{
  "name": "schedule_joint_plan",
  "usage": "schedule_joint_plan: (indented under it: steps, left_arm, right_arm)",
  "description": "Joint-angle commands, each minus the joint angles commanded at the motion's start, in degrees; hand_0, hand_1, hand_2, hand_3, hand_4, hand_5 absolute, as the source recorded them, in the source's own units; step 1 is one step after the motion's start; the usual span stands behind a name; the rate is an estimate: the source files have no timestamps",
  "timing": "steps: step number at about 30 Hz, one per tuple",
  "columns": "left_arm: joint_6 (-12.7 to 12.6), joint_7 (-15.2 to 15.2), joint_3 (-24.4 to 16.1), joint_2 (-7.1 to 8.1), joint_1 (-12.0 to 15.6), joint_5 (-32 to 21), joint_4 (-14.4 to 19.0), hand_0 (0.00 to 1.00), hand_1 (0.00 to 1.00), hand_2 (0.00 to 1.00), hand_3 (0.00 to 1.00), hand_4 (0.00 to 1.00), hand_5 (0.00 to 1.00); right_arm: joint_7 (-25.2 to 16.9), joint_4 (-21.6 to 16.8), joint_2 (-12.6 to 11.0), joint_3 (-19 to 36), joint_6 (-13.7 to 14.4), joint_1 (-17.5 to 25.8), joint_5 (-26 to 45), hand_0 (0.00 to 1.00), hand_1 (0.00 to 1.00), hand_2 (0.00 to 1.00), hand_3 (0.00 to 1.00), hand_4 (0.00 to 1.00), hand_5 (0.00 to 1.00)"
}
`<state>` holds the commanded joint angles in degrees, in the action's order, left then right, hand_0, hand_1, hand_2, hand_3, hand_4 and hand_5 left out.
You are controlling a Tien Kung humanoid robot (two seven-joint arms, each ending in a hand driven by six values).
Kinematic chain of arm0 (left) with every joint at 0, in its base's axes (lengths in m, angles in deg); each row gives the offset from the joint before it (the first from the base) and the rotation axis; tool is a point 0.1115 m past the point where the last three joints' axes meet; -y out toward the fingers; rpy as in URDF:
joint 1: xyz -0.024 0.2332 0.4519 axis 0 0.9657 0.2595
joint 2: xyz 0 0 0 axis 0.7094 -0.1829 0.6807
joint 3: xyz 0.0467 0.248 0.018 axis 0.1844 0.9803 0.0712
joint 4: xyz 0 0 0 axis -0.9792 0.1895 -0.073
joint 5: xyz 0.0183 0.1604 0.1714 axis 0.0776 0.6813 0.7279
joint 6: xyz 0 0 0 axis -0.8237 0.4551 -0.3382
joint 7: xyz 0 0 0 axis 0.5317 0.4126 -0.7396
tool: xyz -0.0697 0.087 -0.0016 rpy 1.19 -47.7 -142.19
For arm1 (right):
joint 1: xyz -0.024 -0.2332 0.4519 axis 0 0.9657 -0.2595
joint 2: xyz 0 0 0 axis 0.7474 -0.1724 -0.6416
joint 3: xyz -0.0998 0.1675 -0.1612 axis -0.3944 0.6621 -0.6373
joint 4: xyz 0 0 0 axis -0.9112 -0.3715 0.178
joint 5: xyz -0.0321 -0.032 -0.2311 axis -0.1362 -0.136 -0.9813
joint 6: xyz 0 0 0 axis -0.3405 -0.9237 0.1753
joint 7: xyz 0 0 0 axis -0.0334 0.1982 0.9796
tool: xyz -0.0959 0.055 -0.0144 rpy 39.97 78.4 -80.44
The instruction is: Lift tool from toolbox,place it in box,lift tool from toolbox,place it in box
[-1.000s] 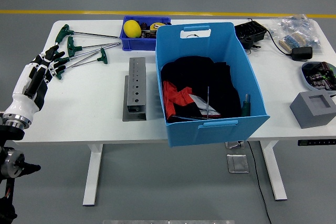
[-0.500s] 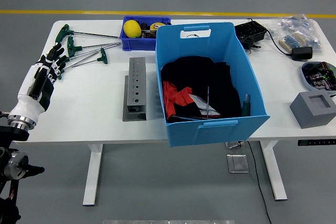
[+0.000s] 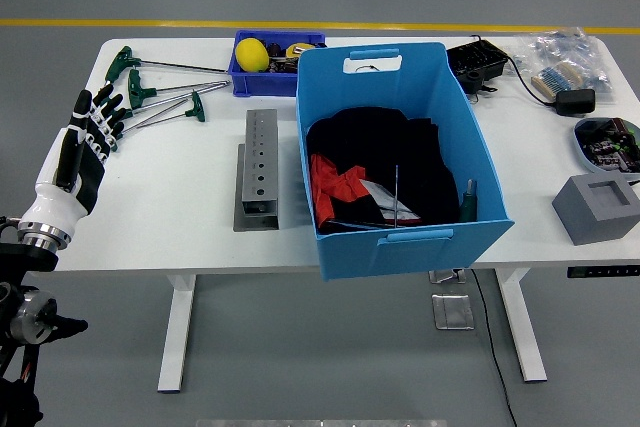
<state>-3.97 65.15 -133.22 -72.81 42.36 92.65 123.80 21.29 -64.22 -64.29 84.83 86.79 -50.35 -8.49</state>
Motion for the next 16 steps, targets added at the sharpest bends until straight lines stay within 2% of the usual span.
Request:
schedule_joint_plan:
  steps: [9, 16]
  left_arm:
    - [-0.18, -0.21, -0.60, -0.14, 0.91, 0.60, 0.08, 0.998, 0.998, 0.998, 0.998, 0.998, 0.983]
    - [1.78, -0.41, -0.80, -0.17, 0.84, 2.00, 0.20, 0.998, 0.998, 0.998, 0.991, 0.998, 0.981]
  right_arm:
    - [0.11, 0.00, 0.06, -0.94, 0.23, 0.00, 1.65, 0.628, 0.621, 0.692, 0.553, 0.810, 0.631]
    - [-0.17, 0.00, -0.23, -1.88, 0.40, -0.47, 2.77, 0.631, 0.624, 0.692, 0.553, 0.809, 0.630]
